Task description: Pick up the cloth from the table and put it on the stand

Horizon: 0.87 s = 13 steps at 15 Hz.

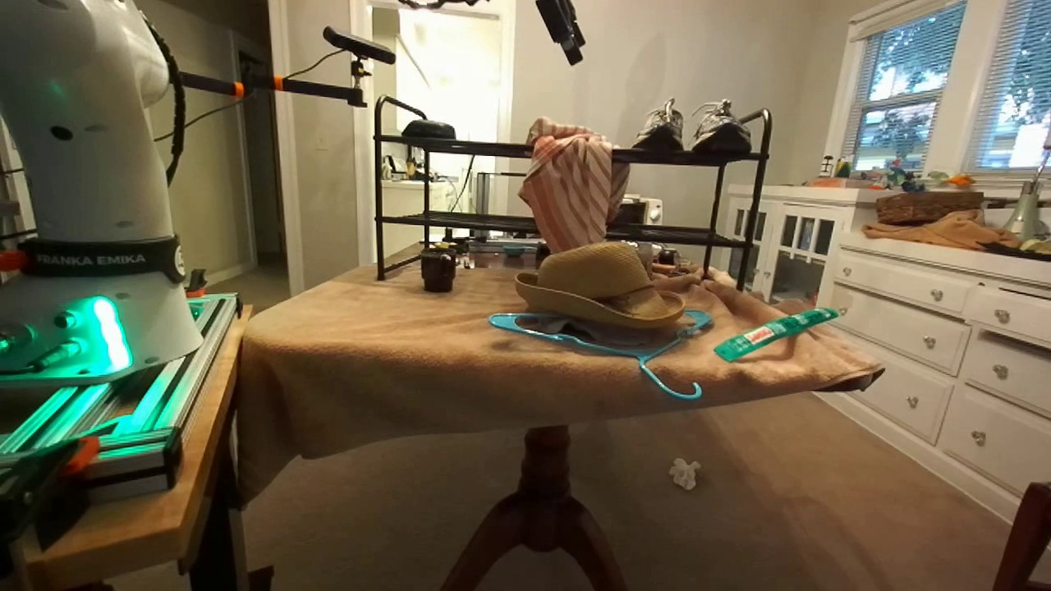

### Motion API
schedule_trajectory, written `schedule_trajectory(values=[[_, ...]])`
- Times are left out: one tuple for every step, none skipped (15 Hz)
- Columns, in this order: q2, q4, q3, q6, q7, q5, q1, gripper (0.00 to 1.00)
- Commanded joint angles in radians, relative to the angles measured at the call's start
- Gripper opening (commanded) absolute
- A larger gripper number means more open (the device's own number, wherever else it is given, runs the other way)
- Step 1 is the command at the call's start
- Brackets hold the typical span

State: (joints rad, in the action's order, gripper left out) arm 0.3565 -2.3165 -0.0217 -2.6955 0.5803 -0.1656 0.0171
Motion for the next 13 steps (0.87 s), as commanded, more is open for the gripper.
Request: schedule_trajectory(values=[[0.067,0.037,0.007,0.142,-0.041,-0.108,-0.031,1.0],[0.074,0.051,0.014,0.177,-0.058,-0.137,-0.042,1.0],[0.076,0.066,0.016,0.202,-0.066,-0.157,-0.045,1.0],[0.075,0.076,0.016,0.211,-0.075,-0.173,-0.044,1.0],[0.071,0.06,-0.014,0.167,-0.05,-0.137,-0.011,1.0],[0.073,0.067,-0.015,0.172,-0.053,-0.14,-0.01,1.0],[0.073,0.068,-0.016,0.172,-0.052,-0.14,-0.007,1.0],[0.071,0.068,-0.017,0.172,-0.052,-0.139,-0.007,1.0],[0.069,0.068,-0.017,0.172,-0.052,-0.139,-0.006,1.0],[0.069,0.067,-0.017,0.172,-0.052,-0.139,-0.005,1.0],[0.069,0.067,-0.017,0.172,-0.052,-0.139,-0.005,1.0],[0.069,0.067,-0.017,0.172,-0.052,-0.139,-0.005,1.0],[0.069,0.067,-0.018,0.172,-0.052,-0.139,-0.005,1.0]])
